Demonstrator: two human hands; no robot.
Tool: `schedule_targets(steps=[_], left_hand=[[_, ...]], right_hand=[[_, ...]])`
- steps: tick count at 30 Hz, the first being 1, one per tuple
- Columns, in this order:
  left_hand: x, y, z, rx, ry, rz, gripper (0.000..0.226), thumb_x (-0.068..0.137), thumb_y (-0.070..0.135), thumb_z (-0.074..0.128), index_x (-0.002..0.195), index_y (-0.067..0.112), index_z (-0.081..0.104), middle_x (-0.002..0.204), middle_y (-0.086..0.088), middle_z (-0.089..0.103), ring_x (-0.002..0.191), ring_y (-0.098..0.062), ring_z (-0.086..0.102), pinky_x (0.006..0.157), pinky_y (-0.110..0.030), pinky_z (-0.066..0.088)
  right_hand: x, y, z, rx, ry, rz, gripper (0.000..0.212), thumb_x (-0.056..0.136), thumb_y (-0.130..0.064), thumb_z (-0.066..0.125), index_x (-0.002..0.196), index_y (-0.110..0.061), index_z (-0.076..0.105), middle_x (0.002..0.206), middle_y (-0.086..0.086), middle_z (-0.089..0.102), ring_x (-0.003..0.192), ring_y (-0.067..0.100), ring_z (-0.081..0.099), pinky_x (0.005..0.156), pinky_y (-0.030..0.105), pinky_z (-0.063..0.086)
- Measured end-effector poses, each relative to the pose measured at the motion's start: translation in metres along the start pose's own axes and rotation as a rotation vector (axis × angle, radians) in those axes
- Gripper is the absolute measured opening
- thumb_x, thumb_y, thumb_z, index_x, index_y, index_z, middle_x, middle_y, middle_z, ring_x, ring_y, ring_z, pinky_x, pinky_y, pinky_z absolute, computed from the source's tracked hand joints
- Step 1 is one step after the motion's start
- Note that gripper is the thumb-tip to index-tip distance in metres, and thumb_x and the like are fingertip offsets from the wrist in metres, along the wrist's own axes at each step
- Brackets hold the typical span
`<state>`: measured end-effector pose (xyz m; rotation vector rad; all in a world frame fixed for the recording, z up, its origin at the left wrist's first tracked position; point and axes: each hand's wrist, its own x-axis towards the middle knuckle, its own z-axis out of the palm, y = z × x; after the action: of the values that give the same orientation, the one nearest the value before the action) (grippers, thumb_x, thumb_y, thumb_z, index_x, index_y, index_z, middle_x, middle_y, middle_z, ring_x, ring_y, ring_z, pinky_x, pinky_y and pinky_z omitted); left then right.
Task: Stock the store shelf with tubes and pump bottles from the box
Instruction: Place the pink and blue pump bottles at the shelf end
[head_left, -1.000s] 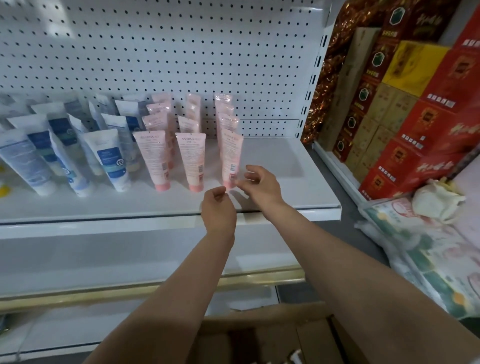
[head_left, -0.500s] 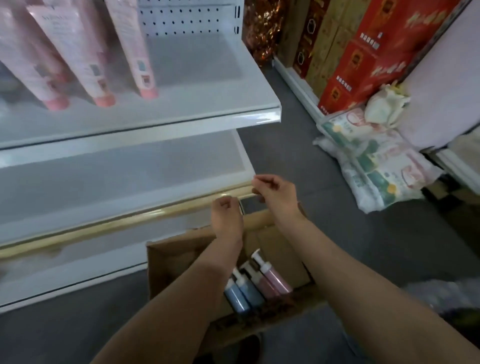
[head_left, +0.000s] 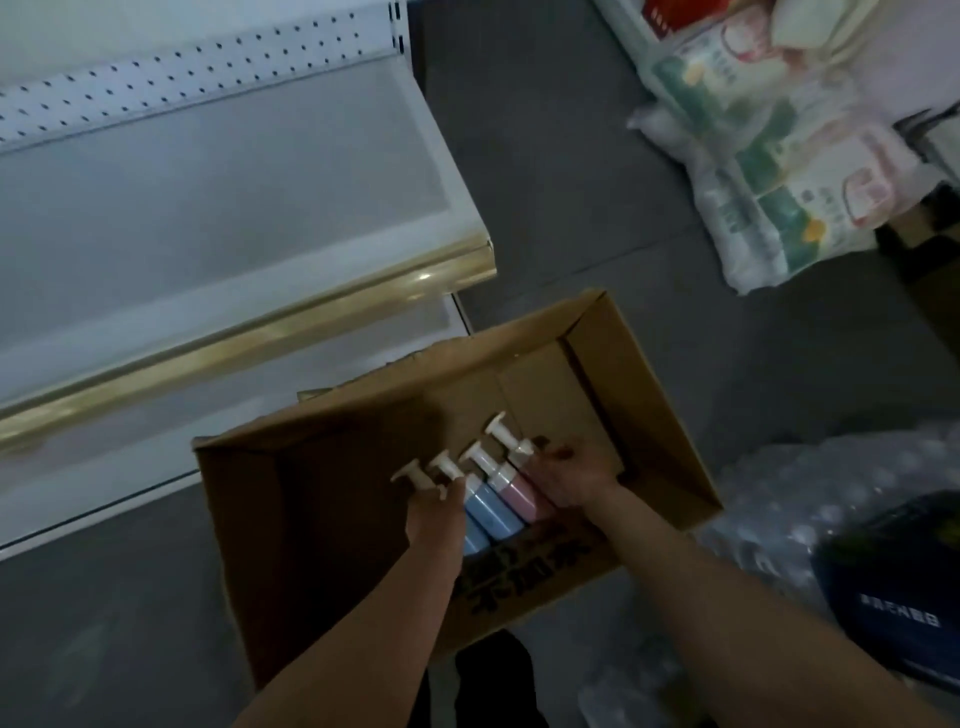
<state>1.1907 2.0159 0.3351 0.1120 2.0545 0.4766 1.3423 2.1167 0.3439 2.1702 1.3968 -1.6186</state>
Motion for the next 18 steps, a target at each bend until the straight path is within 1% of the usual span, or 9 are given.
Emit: schedule_targets(steps=[2,4,6,8,10,13,16,17,18], left_hand=[[0.017,-0.01,0.006,-0.071,-0.043,-0.119,0.04,0.104,0.029,0.042,0.14,0.014,0.048,0.137,-0.018,0.054,0.126,-0.032,0.051,0.103,-0.035,0.043],[0.027,-0.018,0.014,-0.044,0.011,-0.163,0.051,0.093,0.041,0.061,0.129,0.005,0.057,0.128,-0.018,0.061,0.117,-0.034,0.059,0.099,-0.041,0.049],[0.039,-0.025,0.021,0.087,0.02,-0.219,0.068,0.087,0.049,0.067,0.132,0.001,0.052,0.13,-0.019,0.058,0.119,-0.034,0.058,0.099,-0.039,0.049],[0.047,-0.031,0.027,0.098,0.058,-0.255,0.079,0.083,0.055,0.068,0.134,-0.001,0.048,0.132,-0.02,0.055,0.119,-0.035,0.056,0.098,-0.039,0.05],[0.045,-0.029,0.027,0.078,0.118,-0.286,0.073,0.087,0.055,0.062,0.133,0.001,0.049,0.131,-0.019,0.051,0.121,-0.035,0.052,0.1,-0.04,0.047],[0.03,-0.022,0.033,0.088,0.234,-0.116,0.047,0.094,0.038,0.06,0.125,0.002,0.054,0.125,-0.019,0.055,0.116,-0.033,0.053,0.098,-0.034,0.042],[0.021,-0.017,0.053,-0.139,0.087,0.008,0.021,0.091,0.022,0.067,0.093,0.002,0.066,0.091,-0.015,0.069,0.086,-0.03,0.066,0.069,-0.022,0.047],[0.021,-0.016,0.061,-0.211,0.0,-0.005,0.022,0.092,0.024,0.066,0.087,0.002,0.068,0.082,-0.014,0.071,0.079,-0.028,0.068,0.065,-0.023,0.05],[0.018,-0.014,0.067,-0.236,-0.065,-0.026,0.025,0.093,0.029,0.065,0.085,0.006,0.071,0.079,-0.012,0.072,0.076,-0.026,0.069,0.068,-0.027,0.056]], right_hand=[[0.017,0.01,0.013,-0.106,0.022,-0.024,0.034,0.079,-0.044,0.068,0.061,-0.016,0.06,0.065,-0.007,0.063,0.078,0.019,0.065,0.066,0.025,0.045],[0.026,0.016,0.02,-0.212,0.045,-0.03,0.028,0.083,-0.043,0.071,0.083,-0.015,0.072,0.089,0.002,0.072,0.094,0.023,0.068,0.077,0.027,0.05],[0.028,0.02,0.023,-0.244,0.094,-0.017,0.029,0.084,-0.039,0.075,0.1,-0.014,0.074,0.107,0.009,0.073,0.105,0.027,0.067,0.088,0.029,0.049],[0.035,0.025,0.025,-0.233,0.166,-0.003,0.042,0.078,-0.042,0.08,0.109,-0.017,0.07,0.113,0.011,0.071,0.111,0.029,0.064,0.091,0.029,0.048],[0.043,0.031,0.025,-0.206,0.184,0.04,0.057,0.071,-0.045,0.084,0.118,-0.021,0.063,0.119,0.008,0.067,0.116,0.029,0.06,0.096,0.032,0.049],[0.053,0.034,0.025,-0.191,0.07,0.115,0.051,0.075,-0.037,0.081,0.12,-0.02,0.065,0.12,0.006,0.069,0.112,0.026,0.063,0.094,0.031,0.051],[0.058,0.036,0.024,-0.229,0.024,0.091,0.038,0.077,-0.024,0.077,0.113,-0.017,0.068,0.115,0.01,0.07,0.106,0.028,0.065,0.091,0.032,0.053],[0.059,0.037,0.024,-0.23,0.018,0.086,0.037,0.076,-0.023,0.078,0.111,-0.017,0.068,0.113,0.01,0.071,0.104,0.027,0.065,0.089,0.033,0.054],[0.062,0.04,0.025,-0.225,0.005,0.086,0.036,0.076,-0.023,0.079,0.109,-0.017,0.068,0.112,0.009,0.071,0.102,0.026,0.066,0.088,0.032,0.054]])
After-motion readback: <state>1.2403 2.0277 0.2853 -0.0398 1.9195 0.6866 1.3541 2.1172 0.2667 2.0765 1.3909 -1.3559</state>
